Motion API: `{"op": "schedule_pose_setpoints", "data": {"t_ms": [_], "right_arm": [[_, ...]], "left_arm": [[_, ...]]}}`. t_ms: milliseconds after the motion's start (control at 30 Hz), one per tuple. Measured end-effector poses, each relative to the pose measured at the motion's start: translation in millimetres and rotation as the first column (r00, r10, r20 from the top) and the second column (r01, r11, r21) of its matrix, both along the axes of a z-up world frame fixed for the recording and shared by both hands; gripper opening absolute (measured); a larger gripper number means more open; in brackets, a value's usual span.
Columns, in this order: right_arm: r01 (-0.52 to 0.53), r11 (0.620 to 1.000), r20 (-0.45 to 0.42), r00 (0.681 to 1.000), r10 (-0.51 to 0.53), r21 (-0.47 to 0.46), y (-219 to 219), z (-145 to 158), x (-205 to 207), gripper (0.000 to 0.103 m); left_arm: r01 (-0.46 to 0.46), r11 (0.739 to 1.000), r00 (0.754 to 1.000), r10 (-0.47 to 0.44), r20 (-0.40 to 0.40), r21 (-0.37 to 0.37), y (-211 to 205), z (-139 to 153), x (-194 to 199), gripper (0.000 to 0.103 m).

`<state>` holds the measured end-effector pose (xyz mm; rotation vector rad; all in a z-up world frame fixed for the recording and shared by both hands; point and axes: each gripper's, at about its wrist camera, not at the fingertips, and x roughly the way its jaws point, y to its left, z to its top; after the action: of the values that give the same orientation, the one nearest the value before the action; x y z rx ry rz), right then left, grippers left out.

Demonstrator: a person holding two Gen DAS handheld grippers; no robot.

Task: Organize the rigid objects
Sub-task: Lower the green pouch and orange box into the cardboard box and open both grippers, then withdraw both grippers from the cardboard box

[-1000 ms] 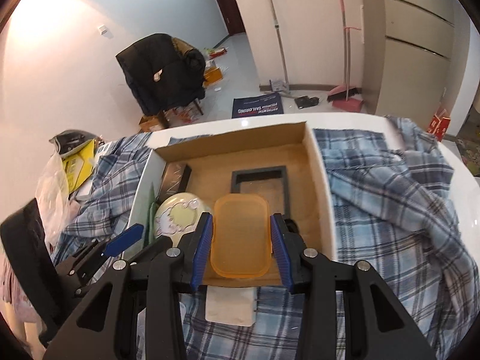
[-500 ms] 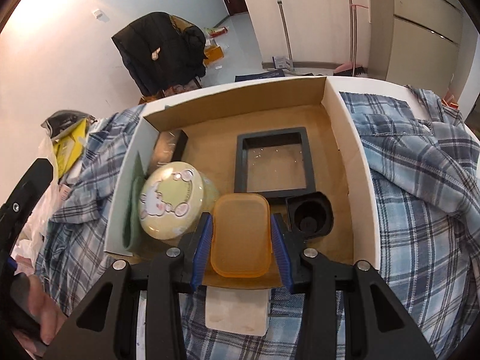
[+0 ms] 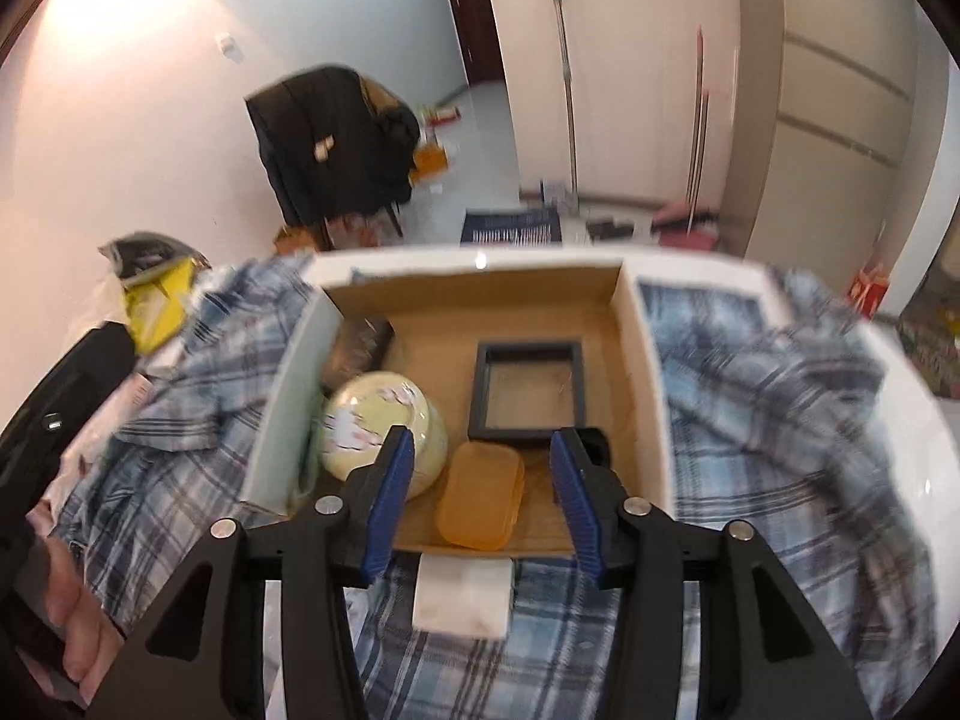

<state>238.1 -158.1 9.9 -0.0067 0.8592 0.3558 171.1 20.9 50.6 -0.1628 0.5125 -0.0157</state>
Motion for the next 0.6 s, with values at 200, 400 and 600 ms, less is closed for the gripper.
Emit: {"op": "schedule_pose_setpoints", "data": {"t_ms": [200, 400, 600], "right_arm": [[-0.006, 1.0, 0.105, 0.994, 0.007, -0.009, -25.3, 34.3, -57.3, 0.05], [-0.018, 1.0, 0.135, 0.991, 0.019, -0.01, -42.7, 36.8, -104.6, 0.05], [-0.014, 1.0, 0.127, 0.992, 0.013, 0.006, -49.0, 24.0, -127.8, 0.05]], "left_arm": [[0.086, 0.996, 0.993, -0.088, -0.078, -0.025, -3.5, 7.1, -35.3, 0.085], [0.136, 0.99, 0.969, -0.14, -0.202, -0.033, -12.4, -16.2, -67.4, 0.085], [0.204, 0.977, 0.908, -0.213, -0.359, -0.065, -29.5, -54.0, -74.0, 0.085]]}}
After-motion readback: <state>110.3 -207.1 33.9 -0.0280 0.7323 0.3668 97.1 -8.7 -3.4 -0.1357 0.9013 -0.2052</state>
